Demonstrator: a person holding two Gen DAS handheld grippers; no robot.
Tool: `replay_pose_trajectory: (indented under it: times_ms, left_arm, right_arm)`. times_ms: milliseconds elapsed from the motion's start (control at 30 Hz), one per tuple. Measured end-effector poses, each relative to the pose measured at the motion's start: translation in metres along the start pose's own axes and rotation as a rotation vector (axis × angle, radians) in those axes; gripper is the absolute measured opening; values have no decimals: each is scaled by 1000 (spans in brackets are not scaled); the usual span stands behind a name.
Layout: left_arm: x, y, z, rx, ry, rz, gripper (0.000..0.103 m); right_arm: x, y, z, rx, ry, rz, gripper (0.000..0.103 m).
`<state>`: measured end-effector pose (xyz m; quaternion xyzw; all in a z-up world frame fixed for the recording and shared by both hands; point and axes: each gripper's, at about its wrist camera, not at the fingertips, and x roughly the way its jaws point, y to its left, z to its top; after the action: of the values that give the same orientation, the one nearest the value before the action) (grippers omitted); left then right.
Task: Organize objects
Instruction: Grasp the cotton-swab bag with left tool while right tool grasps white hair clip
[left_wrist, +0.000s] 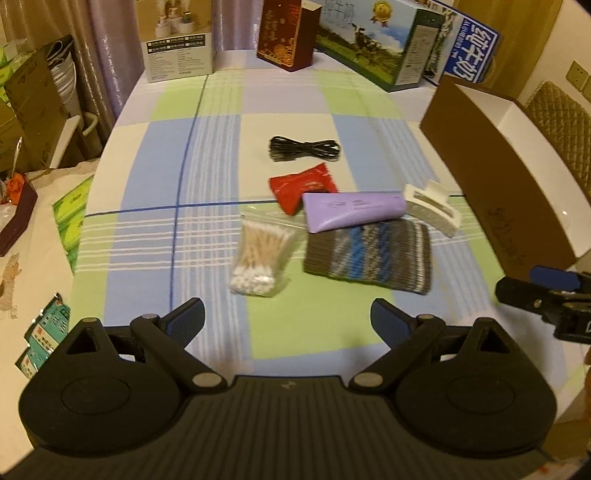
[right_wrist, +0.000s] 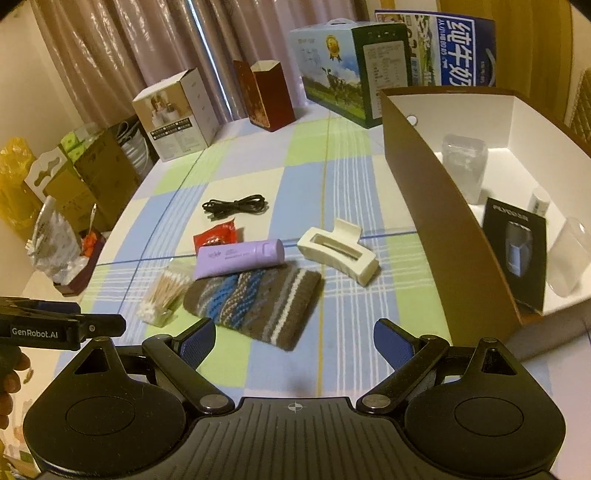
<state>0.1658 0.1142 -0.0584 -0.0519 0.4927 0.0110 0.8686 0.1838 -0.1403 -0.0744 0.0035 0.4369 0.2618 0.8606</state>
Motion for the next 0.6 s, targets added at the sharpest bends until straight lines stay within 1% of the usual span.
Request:
replay_pose_trajectory:
  times_ms: [267, 500, 567, 600]
  left_arm:
    - [27, 15, 12, 27, -11, 32, 90]
    - [54, 19, 23, 70, 3, 29, 87]
    - [63, 18, 26, 85, 12, 28, 84]
    - [68, 17, 27, 92, 18, 29, 80]
  right_arm:
    - [27, -4, 14, -36, 2, -49, 90]
    - [44, -9, 21, -52, 16, -71, 90]
    - [48, -10, 23, -58, 21, -78, 90]
    - [50, -11, 24, -60, 22, -82, 90]
